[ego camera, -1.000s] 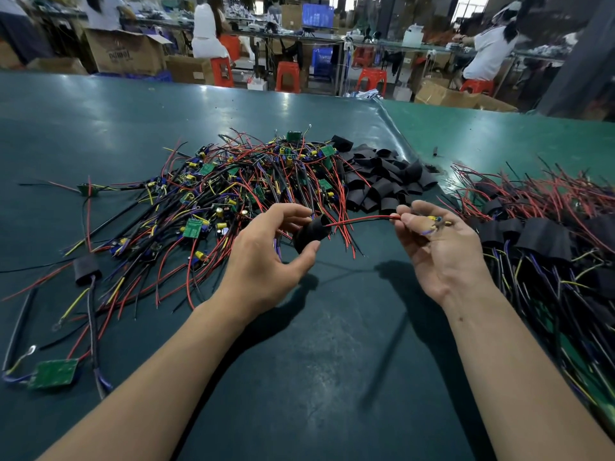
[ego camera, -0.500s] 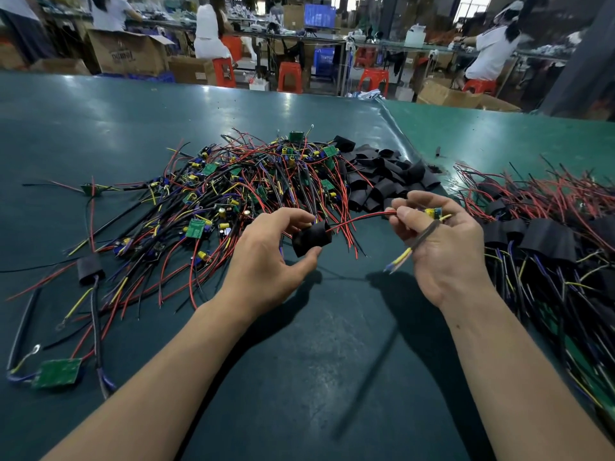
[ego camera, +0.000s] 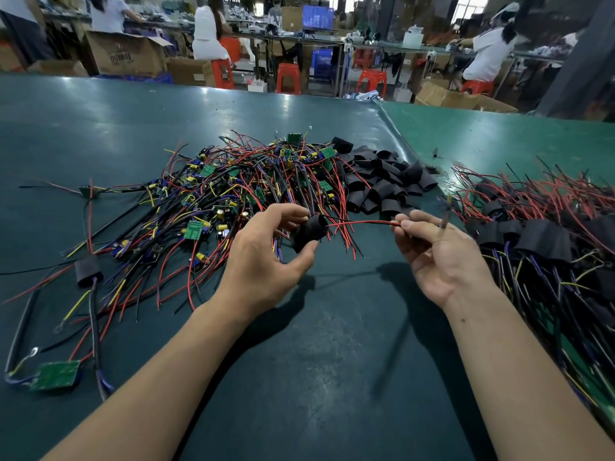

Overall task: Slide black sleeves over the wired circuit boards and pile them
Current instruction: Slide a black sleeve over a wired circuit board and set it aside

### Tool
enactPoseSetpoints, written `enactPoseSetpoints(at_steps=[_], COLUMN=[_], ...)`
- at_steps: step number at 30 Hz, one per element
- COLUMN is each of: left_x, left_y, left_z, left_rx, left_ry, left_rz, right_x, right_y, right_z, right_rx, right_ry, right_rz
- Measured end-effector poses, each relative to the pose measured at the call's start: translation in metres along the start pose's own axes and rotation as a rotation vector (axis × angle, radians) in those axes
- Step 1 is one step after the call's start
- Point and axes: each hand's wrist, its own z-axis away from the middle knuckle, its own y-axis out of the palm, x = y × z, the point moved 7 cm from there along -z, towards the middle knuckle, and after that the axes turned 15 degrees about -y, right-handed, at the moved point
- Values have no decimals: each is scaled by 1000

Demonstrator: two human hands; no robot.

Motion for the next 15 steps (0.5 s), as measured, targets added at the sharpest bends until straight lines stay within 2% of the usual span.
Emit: enactPoseSetpoints(at_steps=[10, 15], left_x=[3, -1], left_y=[-2, 2], left_z=[-1, 1], left_rx=[-35, 38], left_ry=[5, 55], left_rz=[-9, -32], right_x=[-2, -2], right_y=[-1, -2], right_z=[-1, -2], right_rx=[19, 6], right_ry=[34, 6], right_rz=[48, 56])
